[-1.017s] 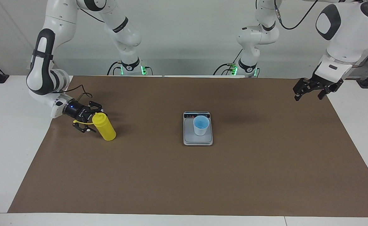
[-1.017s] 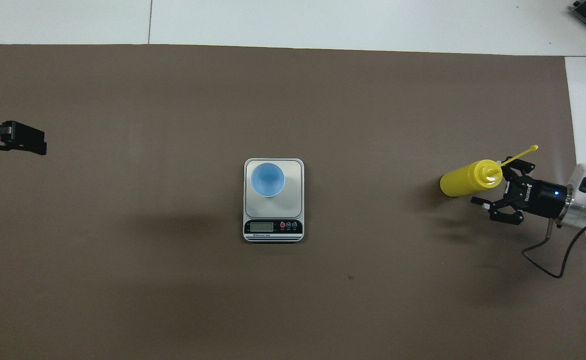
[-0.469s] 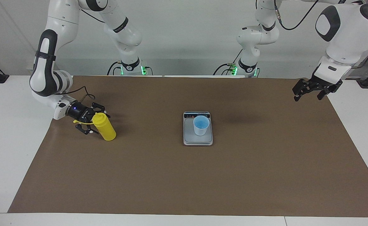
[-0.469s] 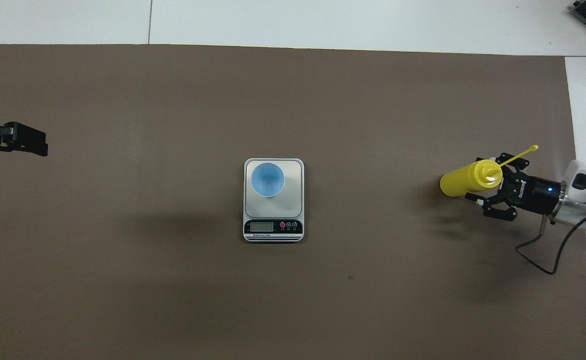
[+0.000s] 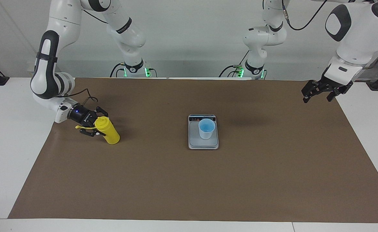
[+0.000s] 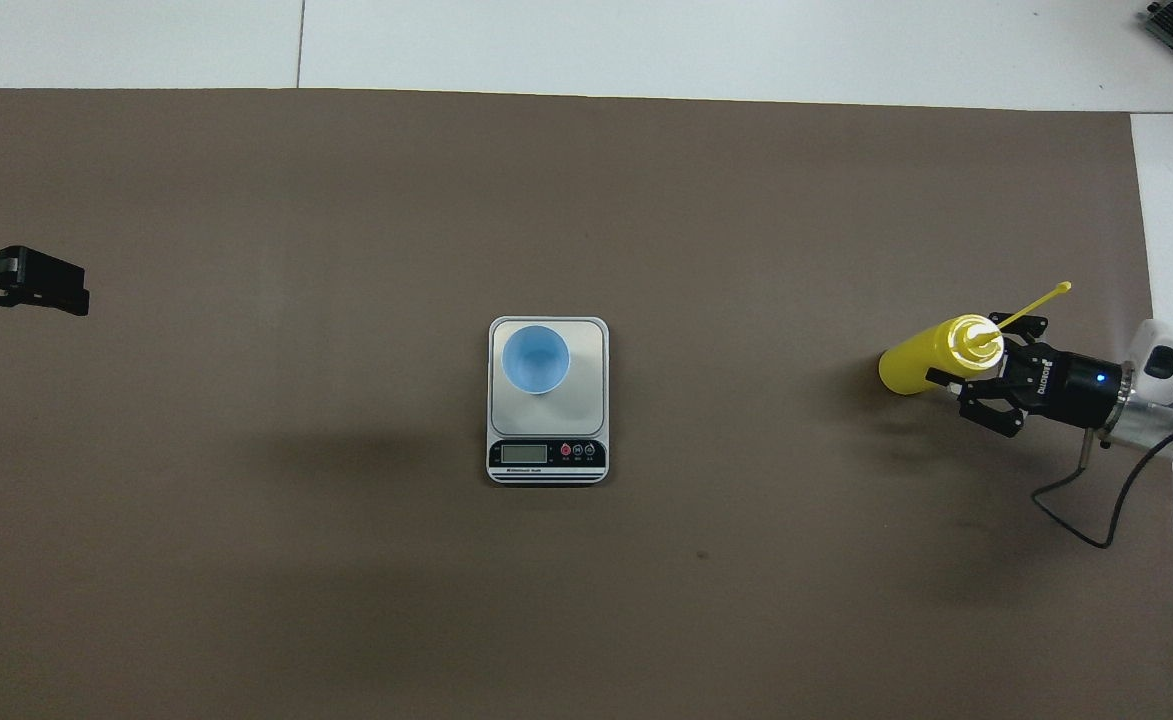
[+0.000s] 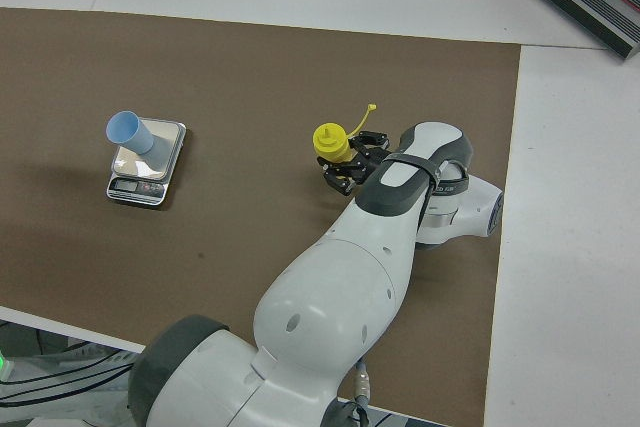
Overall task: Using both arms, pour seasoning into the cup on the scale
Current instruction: 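Lift the yellow bottle with the right gripper and carry it toward the cup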
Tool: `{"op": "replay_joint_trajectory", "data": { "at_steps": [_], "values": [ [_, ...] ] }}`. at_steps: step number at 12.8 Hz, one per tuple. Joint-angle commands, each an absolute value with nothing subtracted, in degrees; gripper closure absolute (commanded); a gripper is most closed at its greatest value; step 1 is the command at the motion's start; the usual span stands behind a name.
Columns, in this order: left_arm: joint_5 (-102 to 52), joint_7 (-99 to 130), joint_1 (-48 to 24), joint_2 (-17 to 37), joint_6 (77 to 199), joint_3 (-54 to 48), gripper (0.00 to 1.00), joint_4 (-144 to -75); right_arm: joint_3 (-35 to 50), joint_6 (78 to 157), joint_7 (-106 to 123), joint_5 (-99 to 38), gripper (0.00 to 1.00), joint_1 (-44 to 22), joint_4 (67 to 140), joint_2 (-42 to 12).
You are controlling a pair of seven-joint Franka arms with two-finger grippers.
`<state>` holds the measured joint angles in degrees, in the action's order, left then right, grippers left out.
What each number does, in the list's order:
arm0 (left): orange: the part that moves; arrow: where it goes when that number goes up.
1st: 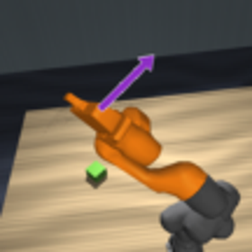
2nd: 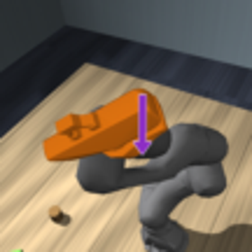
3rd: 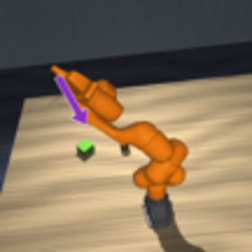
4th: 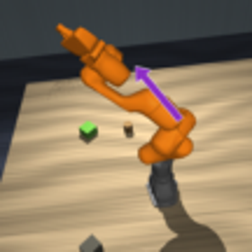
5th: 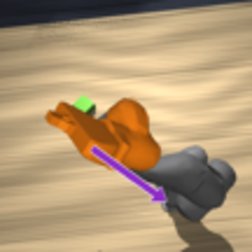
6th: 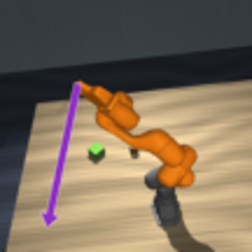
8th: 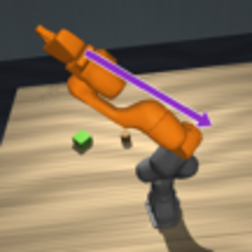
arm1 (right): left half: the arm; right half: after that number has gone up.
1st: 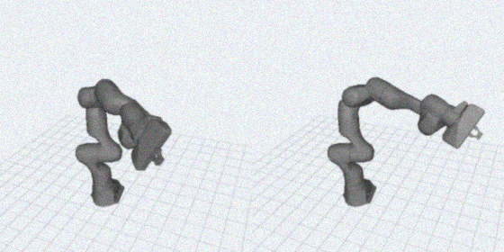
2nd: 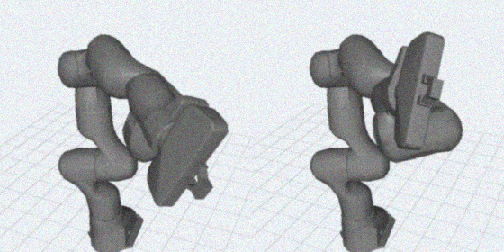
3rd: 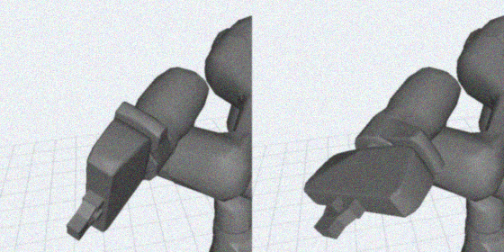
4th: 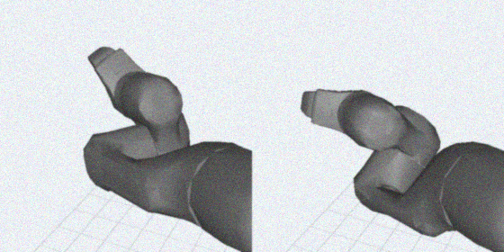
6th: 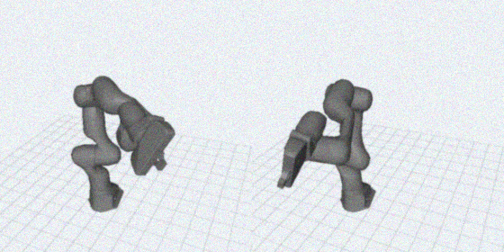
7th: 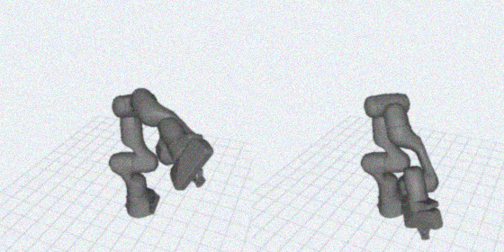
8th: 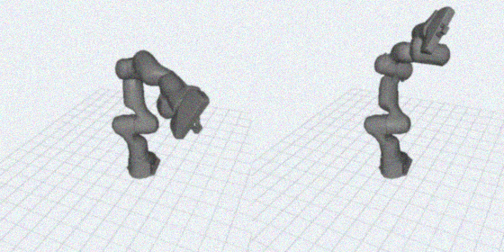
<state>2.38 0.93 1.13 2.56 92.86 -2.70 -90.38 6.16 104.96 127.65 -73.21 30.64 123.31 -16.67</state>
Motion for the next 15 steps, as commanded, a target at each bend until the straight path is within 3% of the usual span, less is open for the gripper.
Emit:
{"op": "replay_joint_trajectory", "data": {
  "at_steps": [1,8,15],
  "values": [
    [1.67,0.35,1.23,1.67,91.93,-2.37,0.00,-90.70,6.85,105.82,124.83,-75.24,0.71,29.63,122.61,-15.74],
    [1.67,0.35,1.23,1.67,91.93,-2.37,0.00,-90.70,6.68,112.40,107.52,-67.96,0.71,21.29,120.94,-5.11],
    [1.67,0.35,1.23,1.67,91.93,-2.37,0.00,-90.70,7.12,120.31,95.73,-56.53,0.71,13.38,116.37,-5.01]
  ]
}}
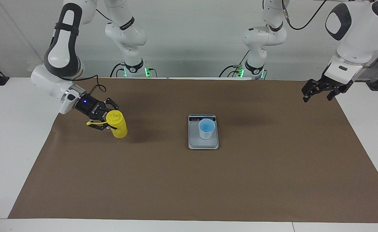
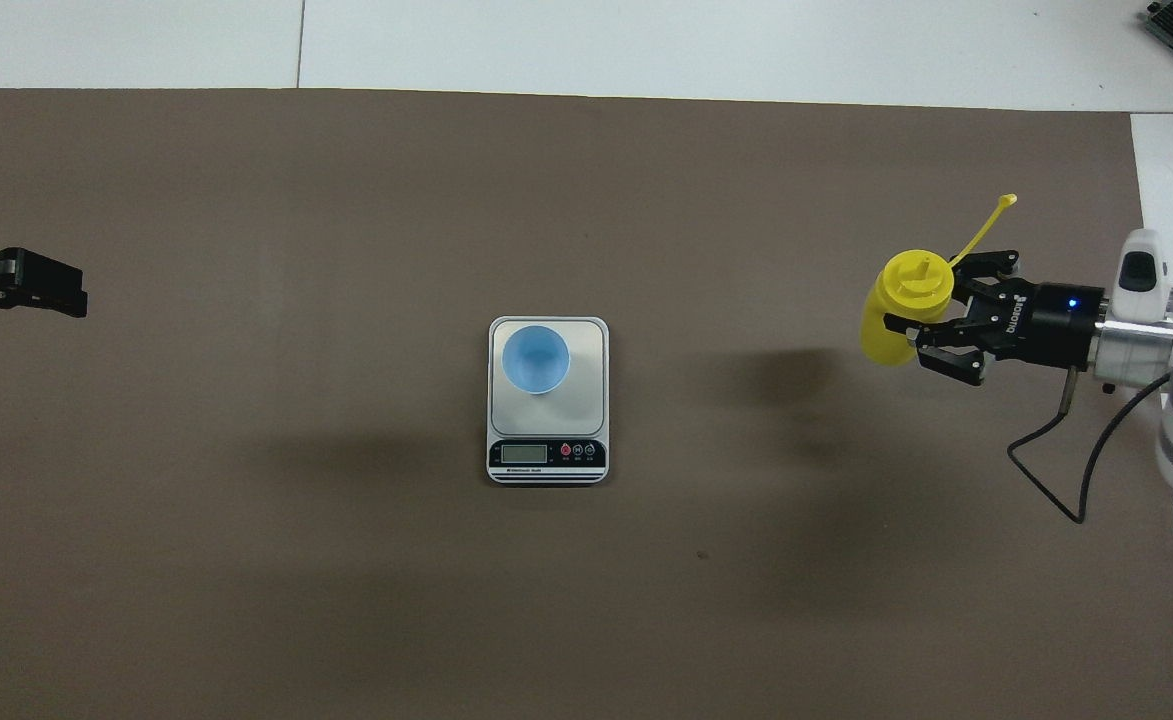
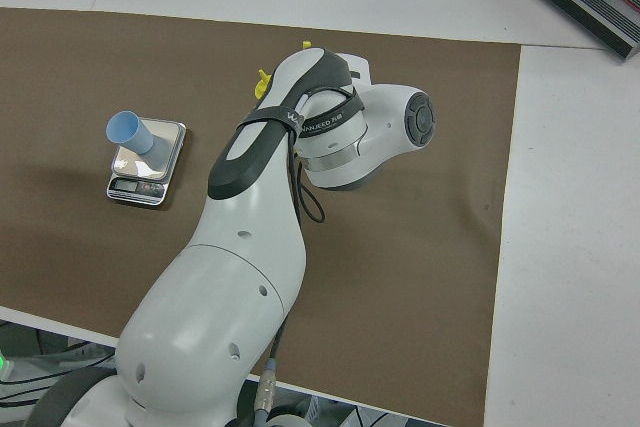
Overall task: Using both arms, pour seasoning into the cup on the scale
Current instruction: 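Lift the yellow bottle with the right gripper and carry it toward the cup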
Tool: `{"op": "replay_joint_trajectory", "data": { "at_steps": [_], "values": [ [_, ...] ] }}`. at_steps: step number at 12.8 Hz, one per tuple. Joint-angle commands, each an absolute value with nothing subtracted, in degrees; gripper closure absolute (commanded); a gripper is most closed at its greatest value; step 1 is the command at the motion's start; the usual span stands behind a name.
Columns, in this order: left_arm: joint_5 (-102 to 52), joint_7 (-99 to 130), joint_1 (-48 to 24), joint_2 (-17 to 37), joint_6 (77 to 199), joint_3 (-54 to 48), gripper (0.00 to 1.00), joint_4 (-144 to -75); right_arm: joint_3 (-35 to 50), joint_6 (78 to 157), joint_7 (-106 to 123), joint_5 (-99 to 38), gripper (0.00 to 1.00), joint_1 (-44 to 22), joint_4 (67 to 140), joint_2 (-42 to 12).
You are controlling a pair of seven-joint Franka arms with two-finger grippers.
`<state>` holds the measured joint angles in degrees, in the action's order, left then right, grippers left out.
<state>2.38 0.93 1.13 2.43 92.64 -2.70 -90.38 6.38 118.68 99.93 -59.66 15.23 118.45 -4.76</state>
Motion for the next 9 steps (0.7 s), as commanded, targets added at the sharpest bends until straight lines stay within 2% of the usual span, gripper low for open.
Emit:
{"op": "replay_joint_trajectory", "data": {
  "at_steps": [1,4,9],
  "values": [
    [1.67,0.35,1.23,1.67,91.93,-2.37,0.00,-90.70,7.03,123.45,93.80,-55.03,0.71,11.45,115.85,-5.01],
    [1.67,0.35,1.23,1.67,91.93,-2.37,0.00,-90.70,7.12,129.45,88.08,-44.94,0.71,6.16,114.00,-5.80],
    [1.67,0.35,1.23,1.67,91.93,-2.37,0.00,-90.70,7.12,135.08,73.43,-29.49,0.71,-2.97,111.10,-7.82]
  ]
}}
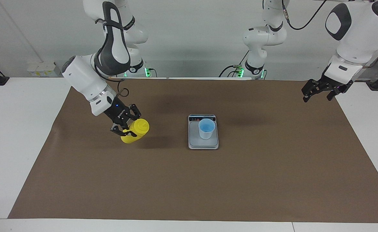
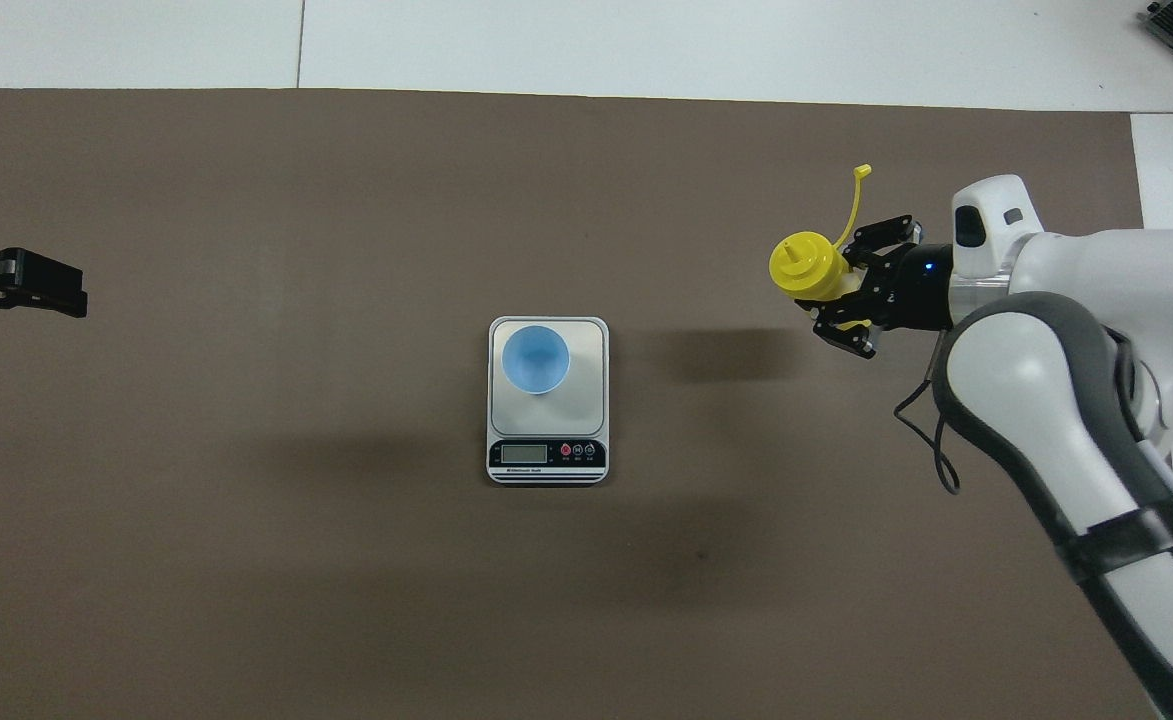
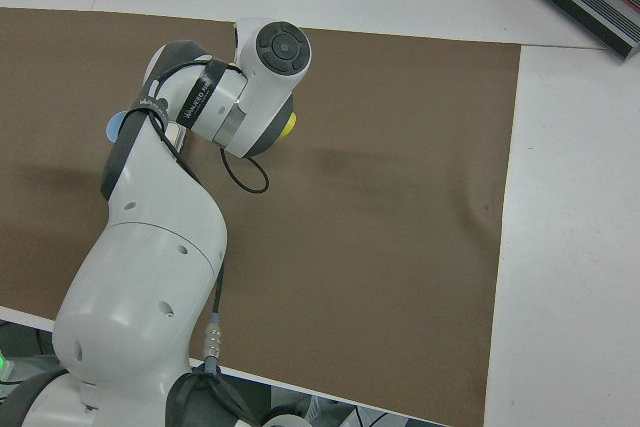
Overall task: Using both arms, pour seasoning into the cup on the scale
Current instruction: 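Lift the yellow bottle with the right gripper and carry it toward the cup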
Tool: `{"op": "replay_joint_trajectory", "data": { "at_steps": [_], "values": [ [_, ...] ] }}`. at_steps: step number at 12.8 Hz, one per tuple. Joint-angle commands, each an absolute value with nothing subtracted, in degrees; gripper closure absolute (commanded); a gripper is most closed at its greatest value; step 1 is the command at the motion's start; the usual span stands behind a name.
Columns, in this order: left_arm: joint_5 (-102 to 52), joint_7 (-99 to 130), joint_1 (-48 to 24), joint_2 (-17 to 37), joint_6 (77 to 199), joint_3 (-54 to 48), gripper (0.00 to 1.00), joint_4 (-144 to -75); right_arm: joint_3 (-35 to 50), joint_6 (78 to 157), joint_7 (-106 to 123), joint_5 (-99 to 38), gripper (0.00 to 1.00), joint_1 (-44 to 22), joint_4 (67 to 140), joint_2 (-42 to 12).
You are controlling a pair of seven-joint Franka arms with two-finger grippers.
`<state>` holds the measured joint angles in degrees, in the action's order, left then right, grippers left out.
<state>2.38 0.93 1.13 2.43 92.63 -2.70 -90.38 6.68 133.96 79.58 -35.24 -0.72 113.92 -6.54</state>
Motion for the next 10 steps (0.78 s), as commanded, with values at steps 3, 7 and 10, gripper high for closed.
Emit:
{"op": "replay_joint_trajectory", "data": {
  "at_steps": [3,7,10],
  "values": [
    [1.67,0.35,1.23,1.67,91.93,-2.37,0.00,-90.70,7.12,135.53,63.05,-19.18,0.71,-6.84,108.82,-8.96],
    [1.67,0.35,1.23,1.67,91.93,-2.37,0.00,-90.70,7.12,135.53,52.25,-6.99,0.71,-13.69,105.21,-12.39],
    [1.67,0.35,1.23,1.67,91.93,-2.37,0.00,-90.70,7.12,135.35,45.62,1.83,0.70,-16.78,103.62,-14.06]
  ]
}}
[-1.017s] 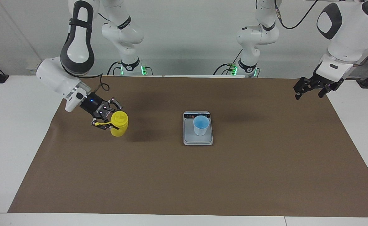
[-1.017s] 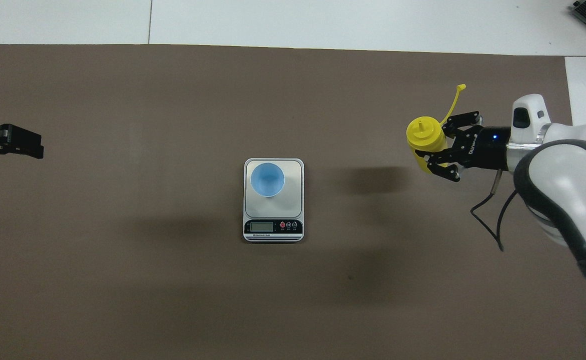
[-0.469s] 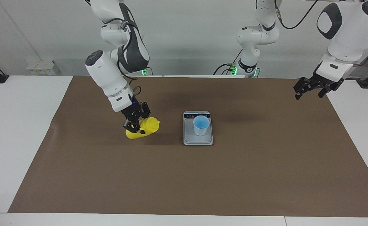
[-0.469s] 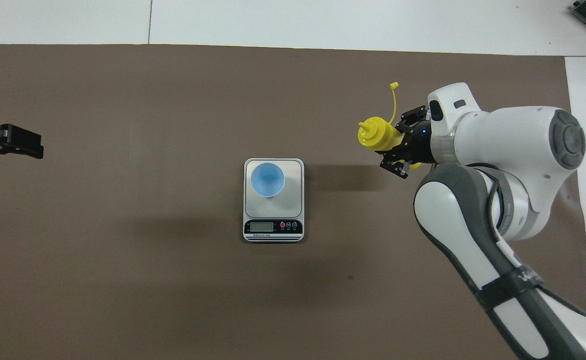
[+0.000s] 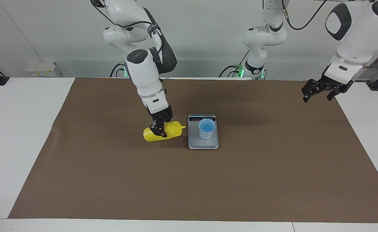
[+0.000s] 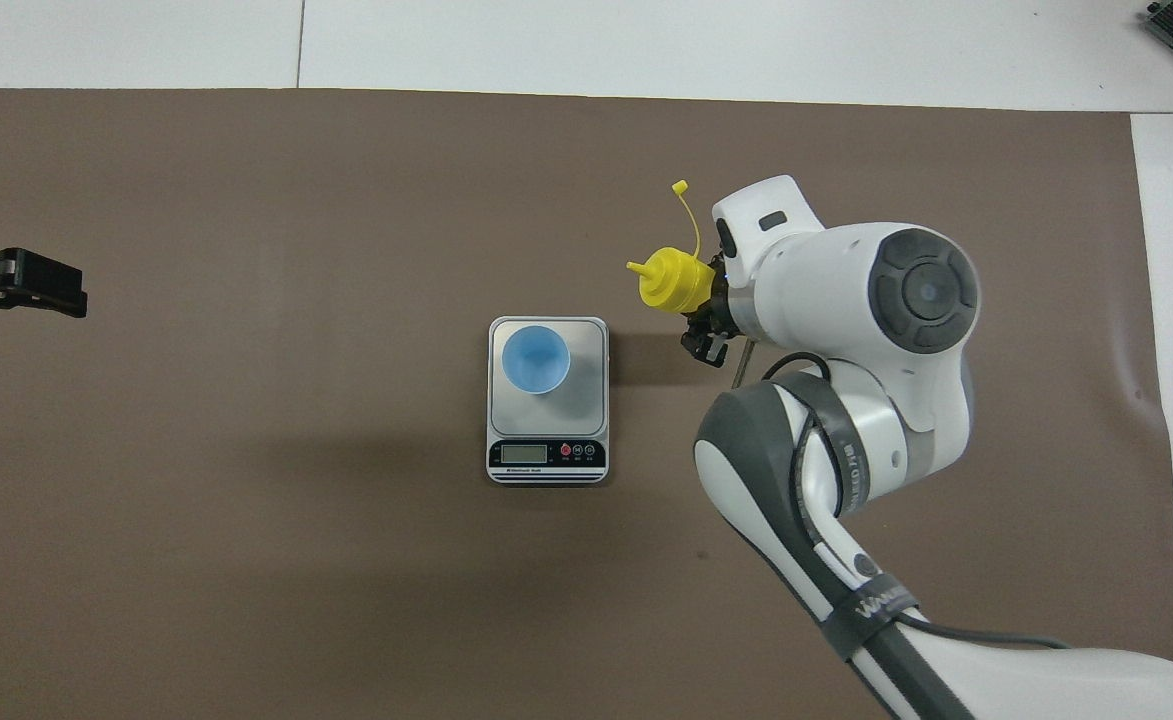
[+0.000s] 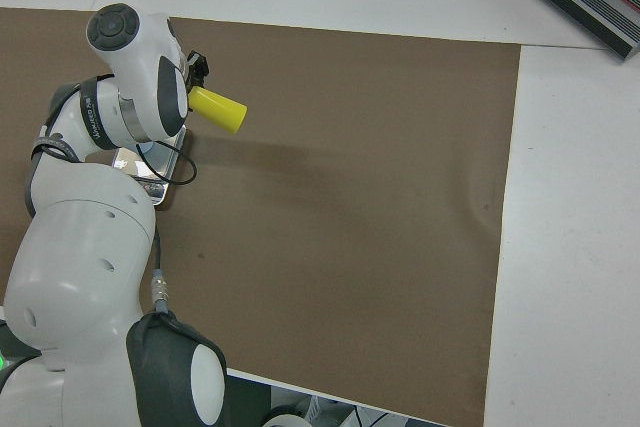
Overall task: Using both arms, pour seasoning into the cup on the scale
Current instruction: 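Lift the yellow bottle with the right gripper and carry it toward the cup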
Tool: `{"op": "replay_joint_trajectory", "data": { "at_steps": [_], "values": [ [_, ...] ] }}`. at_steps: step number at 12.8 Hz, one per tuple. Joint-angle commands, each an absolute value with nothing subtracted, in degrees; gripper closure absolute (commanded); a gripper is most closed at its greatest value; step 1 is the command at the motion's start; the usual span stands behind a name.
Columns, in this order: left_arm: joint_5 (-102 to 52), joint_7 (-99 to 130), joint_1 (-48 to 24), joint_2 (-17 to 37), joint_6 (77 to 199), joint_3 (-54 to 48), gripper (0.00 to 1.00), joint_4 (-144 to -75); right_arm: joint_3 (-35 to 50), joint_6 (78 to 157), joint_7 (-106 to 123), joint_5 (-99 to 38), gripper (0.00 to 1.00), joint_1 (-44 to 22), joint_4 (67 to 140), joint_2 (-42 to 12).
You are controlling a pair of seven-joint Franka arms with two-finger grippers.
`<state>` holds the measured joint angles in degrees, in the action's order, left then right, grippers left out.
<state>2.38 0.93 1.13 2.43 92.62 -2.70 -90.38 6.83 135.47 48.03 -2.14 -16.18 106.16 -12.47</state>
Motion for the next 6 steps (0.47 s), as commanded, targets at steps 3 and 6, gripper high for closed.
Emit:
{"op": "replay_joint_trajectory", "data": {
  "at_steps": [3,6],
  "values": [
    [1.67,0.35,1.23,1.67,91.93,-2.37,0.00,-90.70,7.12,135.00,44.57,8.24,0.69,-19.59,103.62,-15.47],
    [1.67,0.35,1.23,1.67,91.93,-2.37,0.00,-90.70,7.12,134.47,43.77,12.73,0.69,-21.09,103.71,-15.73]
  ]
}}
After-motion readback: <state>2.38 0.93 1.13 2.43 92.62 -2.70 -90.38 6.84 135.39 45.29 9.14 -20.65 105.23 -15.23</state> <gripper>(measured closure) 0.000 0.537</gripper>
